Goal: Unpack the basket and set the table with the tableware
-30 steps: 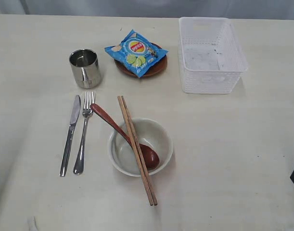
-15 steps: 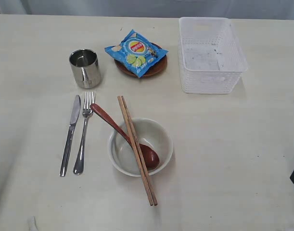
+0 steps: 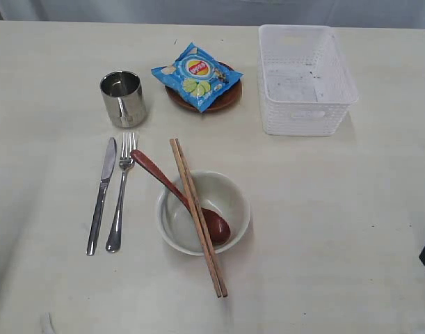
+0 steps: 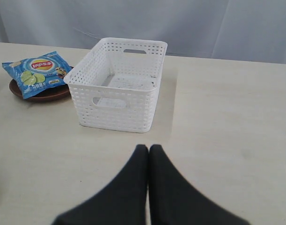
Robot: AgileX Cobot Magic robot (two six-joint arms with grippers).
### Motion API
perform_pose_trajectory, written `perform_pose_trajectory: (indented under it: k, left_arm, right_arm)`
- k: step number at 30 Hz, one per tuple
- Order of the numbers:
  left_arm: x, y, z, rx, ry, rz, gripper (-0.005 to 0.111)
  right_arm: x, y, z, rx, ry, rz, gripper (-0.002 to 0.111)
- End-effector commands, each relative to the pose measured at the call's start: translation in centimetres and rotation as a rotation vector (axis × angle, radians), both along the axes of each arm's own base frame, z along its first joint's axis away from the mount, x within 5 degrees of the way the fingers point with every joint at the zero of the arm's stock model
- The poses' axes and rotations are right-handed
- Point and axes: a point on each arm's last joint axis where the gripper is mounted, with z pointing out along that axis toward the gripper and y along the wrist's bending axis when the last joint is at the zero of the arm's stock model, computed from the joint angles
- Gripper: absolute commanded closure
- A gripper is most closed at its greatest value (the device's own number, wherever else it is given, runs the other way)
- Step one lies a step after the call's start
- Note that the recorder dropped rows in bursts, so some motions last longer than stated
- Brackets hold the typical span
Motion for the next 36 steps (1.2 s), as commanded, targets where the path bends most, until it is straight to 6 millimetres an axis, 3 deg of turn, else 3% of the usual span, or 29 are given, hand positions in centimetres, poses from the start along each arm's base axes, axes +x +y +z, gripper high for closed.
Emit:
perform_pose_trajectory:
  k: [1,13,20,36]
  left_arm:
    - [0.0,0.0,0.0,-0.003,-0.007,-0.001,0.107]
    - [0.0,0.0,-0.1,0.039,-0.007,0.002,0.107]
    - [-0.3,0.0,-1.9,0.101,0.184,-0.019,0.107]
    - [-0.3,-0.1,-1.9,0.083,0.190,-0.023,0.107]
  right_arm:
    - [0.0,0.0,-0.1,-0.014,-0.007,0.004,0.108]
    - [0.0,0.0,-0.1,-0.010,-0.006,0.003,0.108]
    - [0.0,0.0,-0.1,-0.010,-0.006,0.003,0.108]
    - [0.0,0.0,-0.1,-0.010,-0.006,0.003,0.108]
